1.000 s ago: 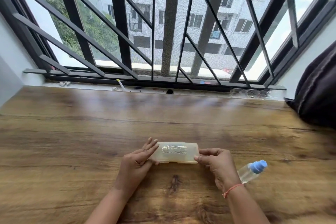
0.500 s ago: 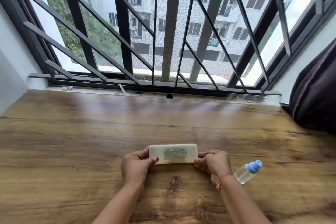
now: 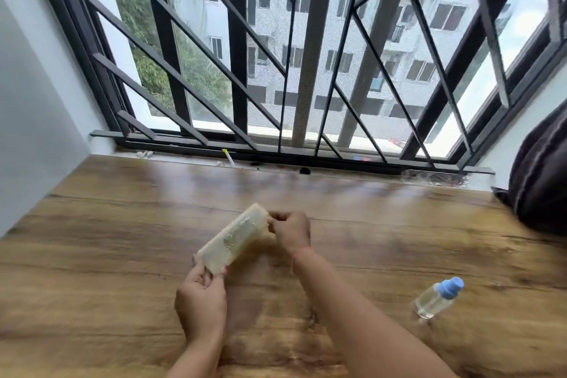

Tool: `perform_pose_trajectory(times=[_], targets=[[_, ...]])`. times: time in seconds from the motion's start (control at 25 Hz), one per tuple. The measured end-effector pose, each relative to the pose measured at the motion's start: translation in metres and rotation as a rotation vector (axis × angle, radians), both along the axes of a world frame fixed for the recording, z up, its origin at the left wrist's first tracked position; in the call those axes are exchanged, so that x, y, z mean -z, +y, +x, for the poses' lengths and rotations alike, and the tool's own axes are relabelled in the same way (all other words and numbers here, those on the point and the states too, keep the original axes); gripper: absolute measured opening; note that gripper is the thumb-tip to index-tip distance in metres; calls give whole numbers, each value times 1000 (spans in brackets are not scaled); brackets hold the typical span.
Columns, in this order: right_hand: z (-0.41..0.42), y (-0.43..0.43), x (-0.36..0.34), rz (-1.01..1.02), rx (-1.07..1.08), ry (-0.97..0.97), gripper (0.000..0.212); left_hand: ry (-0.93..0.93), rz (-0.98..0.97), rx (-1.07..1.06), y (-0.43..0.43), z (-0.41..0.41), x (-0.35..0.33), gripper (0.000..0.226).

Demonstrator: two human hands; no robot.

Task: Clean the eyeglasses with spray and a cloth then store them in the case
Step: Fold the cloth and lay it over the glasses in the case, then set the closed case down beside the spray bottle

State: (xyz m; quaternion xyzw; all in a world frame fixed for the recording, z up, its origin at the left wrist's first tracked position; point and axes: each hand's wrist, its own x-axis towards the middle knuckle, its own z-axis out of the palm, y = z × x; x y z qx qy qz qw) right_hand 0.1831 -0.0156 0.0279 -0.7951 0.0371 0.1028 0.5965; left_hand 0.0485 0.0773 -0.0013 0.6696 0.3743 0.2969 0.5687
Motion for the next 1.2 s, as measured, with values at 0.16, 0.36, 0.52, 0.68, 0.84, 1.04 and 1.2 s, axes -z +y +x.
perform_pose_trajectory(times=[0.16, 0.36, 0.52, 0.68, 0.84, 1.04, 1.2], targets=[[13, 60, 11, -42, -230, -1, 33, -2, -117, -7, 12, -8, 3, 20], [8, 85, 22, -81, -310, -11, 39, -65, -214, -19, 23, -10, 12, 22], [5, 90, 26, -128, -341, -8, 40, -55, -258, -13, 25, -11, 9, 28], [-6, 75, 3, -91, -349, -29, 46, 16, -331, -18, 34, -15, 9, 47], [-36, -2, -63, -156, -110, -334, 43, 34, -335, -77, 16, -24, -42, 40], [-79, -162, -113, -393, 556, -590, 53, -160, -398, 586, -93, -11, -91, 43], [-101, -245, -75, -256, 706, -199, 57, 128, -184, 1148, -196, 14, -72, 72]])
